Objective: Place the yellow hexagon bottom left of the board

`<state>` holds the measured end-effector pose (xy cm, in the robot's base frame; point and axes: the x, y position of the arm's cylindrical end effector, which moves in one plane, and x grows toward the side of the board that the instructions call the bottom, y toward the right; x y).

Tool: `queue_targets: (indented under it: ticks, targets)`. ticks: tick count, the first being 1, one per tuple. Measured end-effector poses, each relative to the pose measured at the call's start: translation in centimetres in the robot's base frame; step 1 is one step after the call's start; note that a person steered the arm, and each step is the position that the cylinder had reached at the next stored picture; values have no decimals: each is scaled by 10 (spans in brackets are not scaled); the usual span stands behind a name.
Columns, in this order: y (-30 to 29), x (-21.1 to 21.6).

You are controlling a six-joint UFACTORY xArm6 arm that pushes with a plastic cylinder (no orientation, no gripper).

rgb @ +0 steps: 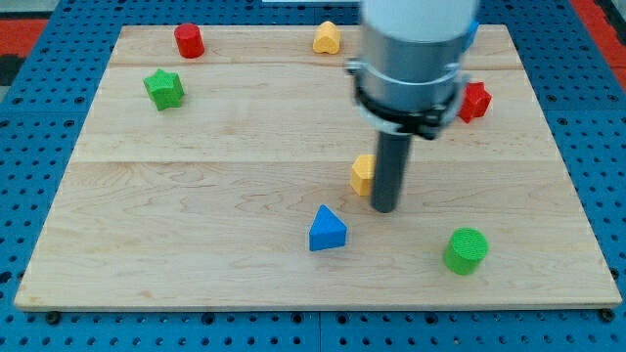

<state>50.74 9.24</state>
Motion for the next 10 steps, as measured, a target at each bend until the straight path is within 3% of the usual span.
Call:
queue_targets:
  ticks: [1, 3, 4, 5, 6, 7, 9, 10]
  targets:
    - [38, -16]
    - [-83, -29]
    - [-96, -37]
    - [-70, -63]
    - [-106, -85]
    - [-186, -45]
    - [-190, 7]
    - [-243, 27]
